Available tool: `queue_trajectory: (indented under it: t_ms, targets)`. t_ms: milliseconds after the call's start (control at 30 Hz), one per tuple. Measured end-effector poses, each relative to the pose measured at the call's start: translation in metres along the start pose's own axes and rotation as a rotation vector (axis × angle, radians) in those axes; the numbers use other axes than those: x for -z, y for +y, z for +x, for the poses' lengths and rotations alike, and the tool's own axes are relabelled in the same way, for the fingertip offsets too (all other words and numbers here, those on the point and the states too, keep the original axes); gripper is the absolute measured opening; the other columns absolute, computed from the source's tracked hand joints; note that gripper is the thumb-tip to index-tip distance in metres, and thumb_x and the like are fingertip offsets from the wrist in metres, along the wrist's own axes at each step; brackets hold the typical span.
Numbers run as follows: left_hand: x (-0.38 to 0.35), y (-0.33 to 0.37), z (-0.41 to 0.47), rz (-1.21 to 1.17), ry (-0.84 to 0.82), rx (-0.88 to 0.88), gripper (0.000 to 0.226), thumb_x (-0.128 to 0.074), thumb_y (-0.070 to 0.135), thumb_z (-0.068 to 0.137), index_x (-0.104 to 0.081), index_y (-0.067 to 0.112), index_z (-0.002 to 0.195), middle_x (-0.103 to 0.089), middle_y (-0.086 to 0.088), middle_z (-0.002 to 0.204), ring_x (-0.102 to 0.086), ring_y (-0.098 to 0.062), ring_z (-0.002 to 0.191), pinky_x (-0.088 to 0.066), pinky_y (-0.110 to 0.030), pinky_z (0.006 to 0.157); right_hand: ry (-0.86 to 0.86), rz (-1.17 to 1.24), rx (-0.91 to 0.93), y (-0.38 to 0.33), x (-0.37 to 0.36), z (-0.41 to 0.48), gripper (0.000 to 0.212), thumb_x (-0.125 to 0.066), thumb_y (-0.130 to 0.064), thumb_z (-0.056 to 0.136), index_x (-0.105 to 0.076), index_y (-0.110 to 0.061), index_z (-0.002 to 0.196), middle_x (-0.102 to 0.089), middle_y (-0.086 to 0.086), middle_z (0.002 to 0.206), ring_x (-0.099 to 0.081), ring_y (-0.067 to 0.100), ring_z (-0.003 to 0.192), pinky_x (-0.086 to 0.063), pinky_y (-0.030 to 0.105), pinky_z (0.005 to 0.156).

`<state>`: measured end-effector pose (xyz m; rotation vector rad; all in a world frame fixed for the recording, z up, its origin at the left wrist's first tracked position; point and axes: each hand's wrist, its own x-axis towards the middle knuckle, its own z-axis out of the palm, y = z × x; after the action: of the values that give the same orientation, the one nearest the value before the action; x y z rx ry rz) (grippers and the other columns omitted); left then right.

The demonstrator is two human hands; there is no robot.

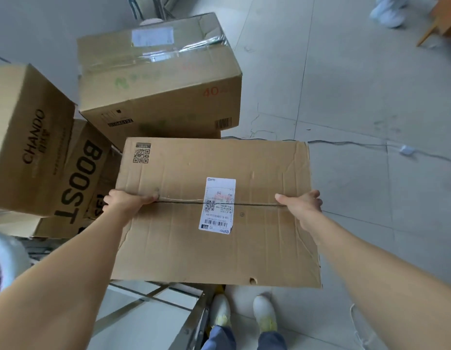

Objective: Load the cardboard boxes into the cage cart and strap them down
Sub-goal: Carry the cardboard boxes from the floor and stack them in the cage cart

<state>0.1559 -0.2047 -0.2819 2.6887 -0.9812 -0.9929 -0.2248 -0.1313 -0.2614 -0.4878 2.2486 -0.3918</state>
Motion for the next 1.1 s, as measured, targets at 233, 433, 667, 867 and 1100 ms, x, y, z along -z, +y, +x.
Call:
queue_trajectory:
  t_ms: [233, 433, 667, 867, 1100]
  targets:
    - [0.06, 0.048, -0.101, -0.095, 0.052, -0.065, 0.123, -0.088, 0.052, 0.051, -0.025, 0.001, 0.142, -0.033, -0.019, 0.14, -0.036, -0.038, 0.128, -0.037, -0.05, 0.105, 0.04, 0.065, 0.111, -0.039, 0.114, -0.05, 0.107, -0.078, -0.044, 0.073, -0.012, -0.007, 0.148, -0.026, 0.016, 0.15, -0.035, 0.039, 0.134, -0.035, 0.047, 0.108]
    - [0.119, 0.099, -0.183, -0.211, 0.098, -0.145, 0.129, -0.089, 0.056, 0.046, -0.024, 0.001, 0.143, -0.034, -0.018, 0.141, -0.035, -0.036, 0.13, -0.037, -0.049, 0.106, 0.103, 0.161, 0.214, -0.076, 0.21, -0.091, 0.109, -0.08, -0.042, 0.072, -0.011, -0.008, 0.149, -0.026, 0.017, 0.15, -0.032, 0.04, 0.135, -0.034, 0.049, 0.109]
    - [0.199, 0.136, -0.271, -0.37, 0.297, -0.25, 0.119, -0.085, 0.059, 0.052, -0.029, 0.003, 0.141, -0.032, -0.016, 0.145, -0.028, -0.035, 0.135, -0.025, -0.045, 0.113, 0.14, 0.287, 0.398, -0.128, 0.287, -0.143, 0.106, -0.08, -0.042, 0.073, -0.013, -0.008, 0.148, -0.029, 0.016, 0.148, -0.035, 0.038, 0.132, -0.038, 0.048, 0.103]
    - [0.273, 0.132, -0.322, -0.464, 0.465, -0.286, 0.118, -0.083, 0.061, 0.054, -0.028, 0.005, 0.141, -0.031, -0.013, 0.145, -0.026, -0.033, 0.135, -0.025, -0.046, 0.112, 0.085, 0.354, 0.537, -0.17, 0.311, -0.184, 0.109, -0.079, -0.041, 0.074, -0.008, -0.011, 0.151, -0.027, 0.016, 0.151, -0.032, 0.039, 0.135, -0.036, 0.051, 0.107]
    - [0.357, 0.057, -0.359, -0.52, 0.685, -0.207, 0.113, -0.082, 0.059, 0.057, -0.028, 0.005, 0.14, -0.031, -0.014, 0.145, -0.026, -0.033, 0.136, -0.024, -0.048, 0.113, -0.058, 0.35, 0.699, -0.217, 0.271, -0.255, 0.111, -0.081, -0.046, 0.068, -0.015, -0.014, 0.151, -0.033, 0.014, 0.149, -0.037, 0.038, 0.132, -0.038, 0.053, 0.105]
